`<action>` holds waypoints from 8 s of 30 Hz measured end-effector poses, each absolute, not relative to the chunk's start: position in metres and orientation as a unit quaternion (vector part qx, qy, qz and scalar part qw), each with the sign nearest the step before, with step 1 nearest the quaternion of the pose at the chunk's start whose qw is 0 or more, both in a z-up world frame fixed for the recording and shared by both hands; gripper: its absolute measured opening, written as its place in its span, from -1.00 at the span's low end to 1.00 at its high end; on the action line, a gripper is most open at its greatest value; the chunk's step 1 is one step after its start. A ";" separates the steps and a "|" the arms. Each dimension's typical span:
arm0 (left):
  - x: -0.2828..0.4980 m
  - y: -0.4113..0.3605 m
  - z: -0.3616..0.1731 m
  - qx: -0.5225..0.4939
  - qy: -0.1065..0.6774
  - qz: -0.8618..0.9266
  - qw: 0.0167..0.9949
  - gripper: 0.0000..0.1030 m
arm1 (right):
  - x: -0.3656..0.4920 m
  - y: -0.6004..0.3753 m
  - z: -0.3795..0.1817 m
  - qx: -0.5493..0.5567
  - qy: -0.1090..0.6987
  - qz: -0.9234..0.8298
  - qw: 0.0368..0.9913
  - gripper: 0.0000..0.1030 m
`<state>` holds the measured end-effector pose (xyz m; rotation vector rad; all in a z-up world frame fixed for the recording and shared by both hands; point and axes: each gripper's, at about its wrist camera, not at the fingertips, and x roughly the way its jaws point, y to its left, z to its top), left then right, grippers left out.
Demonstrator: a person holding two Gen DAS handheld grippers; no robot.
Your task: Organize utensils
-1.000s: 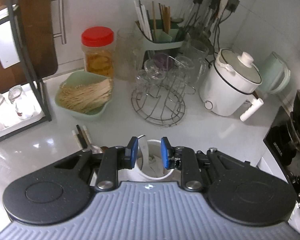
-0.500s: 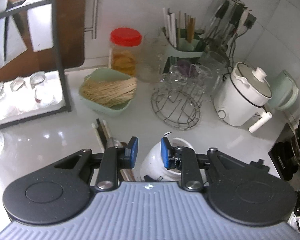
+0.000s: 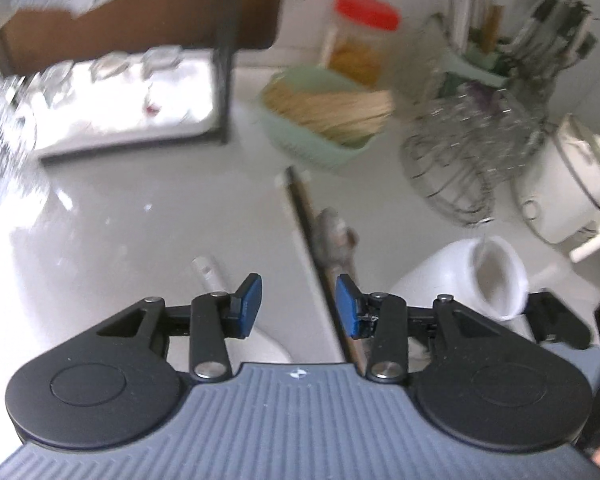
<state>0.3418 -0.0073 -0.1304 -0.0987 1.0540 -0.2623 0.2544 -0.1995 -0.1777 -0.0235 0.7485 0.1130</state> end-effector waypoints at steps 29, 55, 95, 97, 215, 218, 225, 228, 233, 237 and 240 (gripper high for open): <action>0.398 0.024 -0.209 -0.087 0.548 -0.010 0.832 -0.37 | 0.259 -0.195 -0.175 -0.012 0.394 0.043 0.918 0.77; 0.435 0.013 -0.209 -0.064 0.601 -0.006 0.797 -0.65 | 0.258 -0.196 -0.175 -0.019 0.400 0.053 0.915 0.77; 0.330 -0.009 -0.113 -0.055 0.481 -0.175 0.857 -0.65 | 0.253 -0.186 -0.178 -0.018 0.382 0.046 0.923 0.77; 0.330 -0.013 -0.112 -0.051 0.477 -0.178 0.859 -0.66 | 0.252 -0.186 -0.178 -0.018 0.381 0.046 0.923 0.77; 0.415 -0.040 -0.210 0.244 0.511 -0.349 0.747 -0.49 | 0.253 -0.185 -0.181 -0.007 0.370 0.038 0.928 0.77; 0.414 -0.046 -0.210 0.251 0.515 -0.342 0.745 -0.67 | 0.252 -0.185 -0.181 -0.008 0.370 0.038 0.928 0.77; 0.408 -0.044 -0.208 0.232 0.519 -0.316 0.760 -0.69 | 0.254 -0.185 -0.180 -0.010 0.371 0.041 0.928 0.77; 0.401 -0.038 -0.203 0.210 0.516 -0.306 0.772 -0.69 | 0.255 -0.185 -0.180 -0.012 0.372 0.043 0.927 0.77; 0.385 -0.030 -0.185 0.160 0.502 -0.288 0.800 -0.69 | 0.254 -0.185 -0.180 -0.015 0.369 0.047 0.928 0.77; 0.369 -0.028 -0.169 0.126 0.484 -0.280 0.820 -0.69 | 0.254 -0.185 -0.180 -0.018 0.368 0.050 0.928 0.77; 0.358 -0.030 -0.161 0.112 0.470 -0.273 0.832 -0.69 | 0.254 -0.184 -0.180 -0.019 0.367 0.051 0.929 0.77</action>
